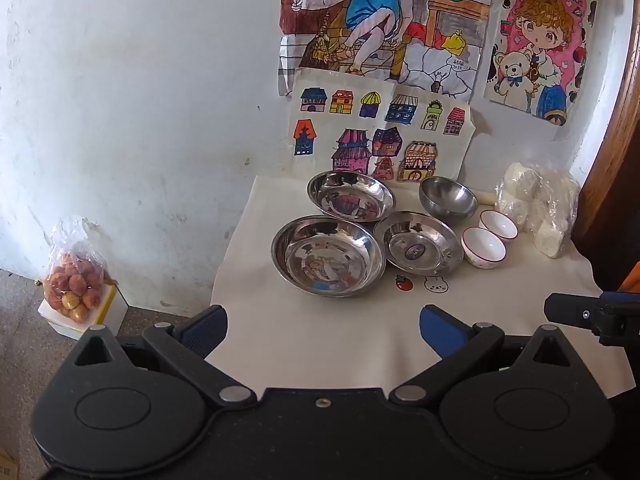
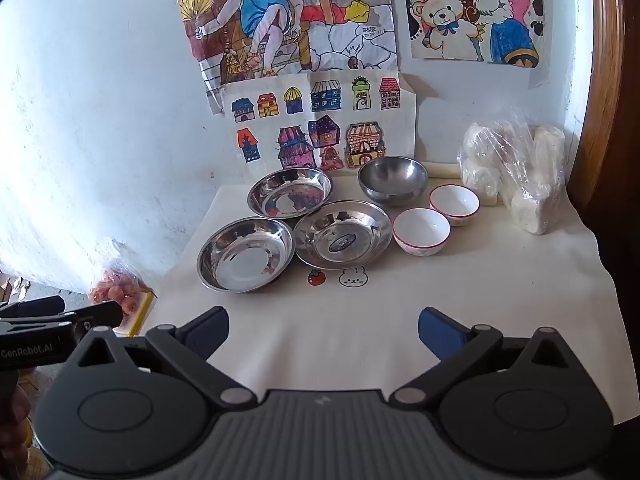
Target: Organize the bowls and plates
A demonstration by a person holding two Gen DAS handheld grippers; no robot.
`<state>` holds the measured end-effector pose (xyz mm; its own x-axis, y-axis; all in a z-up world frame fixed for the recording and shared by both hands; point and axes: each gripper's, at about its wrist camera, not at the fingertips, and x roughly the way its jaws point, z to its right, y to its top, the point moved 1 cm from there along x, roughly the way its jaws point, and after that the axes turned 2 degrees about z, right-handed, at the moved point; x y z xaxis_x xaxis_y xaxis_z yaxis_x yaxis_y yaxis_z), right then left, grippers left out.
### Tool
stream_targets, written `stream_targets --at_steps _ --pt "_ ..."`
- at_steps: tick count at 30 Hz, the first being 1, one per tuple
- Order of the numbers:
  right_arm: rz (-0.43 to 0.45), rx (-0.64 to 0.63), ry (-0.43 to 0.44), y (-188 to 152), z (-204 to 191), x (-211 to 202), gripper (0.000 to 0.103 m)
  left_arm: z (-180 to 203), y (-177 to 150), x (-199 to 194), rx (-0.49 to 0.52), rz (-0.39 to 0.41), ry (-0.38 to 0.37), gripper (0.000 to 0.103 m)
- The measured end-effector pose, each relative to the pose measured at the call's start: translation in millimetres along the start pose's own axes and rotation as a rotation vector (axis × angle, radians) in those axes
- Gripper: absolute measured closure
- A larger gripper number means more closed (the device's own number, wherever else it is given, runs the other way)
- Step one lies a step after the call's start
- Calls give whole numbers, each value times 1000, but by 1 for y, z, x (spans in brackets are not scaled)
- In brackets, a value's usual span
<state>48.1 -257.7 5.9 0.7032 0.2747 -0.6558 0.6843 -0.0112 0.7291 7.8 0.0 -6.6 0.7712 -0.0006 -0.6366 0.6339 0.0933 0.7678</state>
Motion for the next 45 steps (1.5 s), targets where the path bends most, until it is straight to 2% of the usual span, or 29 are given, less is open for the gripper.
stream_targets --at_steps 28,45 --pt "-4 4 8 3 5 5 0 -3 -2 8 -5 -13 5 1" --pt "0 6 20 -1 7 8 0 -1 -1 9 -9 -12 48 1"
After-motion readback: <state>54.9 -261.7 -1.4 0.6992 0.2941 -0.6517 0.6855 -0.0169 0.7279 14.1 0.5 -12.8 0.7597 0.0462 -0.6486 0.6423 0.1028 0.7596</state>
